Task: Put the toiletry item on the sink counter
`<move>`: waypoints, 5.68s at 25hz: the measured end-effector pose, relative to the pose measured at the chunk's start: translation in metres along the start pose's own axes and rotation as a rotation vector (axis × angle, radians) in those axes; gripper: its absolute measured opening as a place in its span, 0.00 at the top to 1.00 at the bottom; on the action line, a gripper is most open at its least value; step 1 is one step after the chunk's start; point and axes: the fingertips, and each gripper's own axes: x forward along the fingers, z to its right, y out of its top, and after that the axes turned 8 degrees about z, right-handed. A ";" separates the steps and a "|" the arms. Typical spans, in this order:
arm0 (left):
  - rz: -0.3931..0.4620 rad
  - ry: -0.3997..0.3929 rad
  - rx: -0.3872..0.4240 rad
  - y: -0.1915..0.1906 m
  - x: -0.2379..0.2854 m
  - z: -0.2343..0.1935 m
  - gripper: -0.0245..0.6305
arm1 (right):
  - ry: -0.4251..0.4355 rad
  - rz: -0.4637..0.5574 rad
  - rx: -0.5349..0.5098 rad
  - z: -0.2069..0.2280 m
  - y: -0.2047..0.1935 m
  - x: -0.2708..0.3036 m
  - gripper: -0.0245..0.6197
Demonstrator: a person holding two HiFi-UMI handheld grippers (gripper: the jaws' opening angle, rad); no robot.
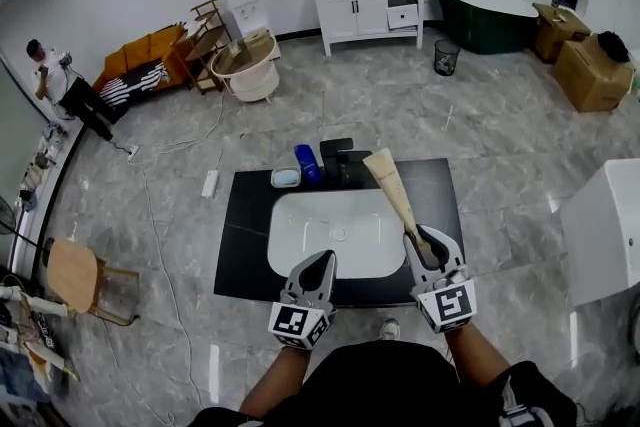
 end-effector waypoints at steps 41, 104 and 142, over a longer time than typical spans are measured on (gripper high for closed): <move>-0.065 -0.184 -0.007 -0.028 0.081 -0.017 0.95 | -0.331 -0.234 0.162 0.089 -0.108 -0.004 0.84; -0.097 -0.169 -0.021 -0.040 0.075 -0.037 0.95 | -0.399 -0.350 0.084 0.115 -0.120 0.026 0.75; -0.035 -0.175 0.015 -0.007 0.084 -0.033 0.95 | -0.252 0.014 -0.017 0.061 0.011 0.046 0.95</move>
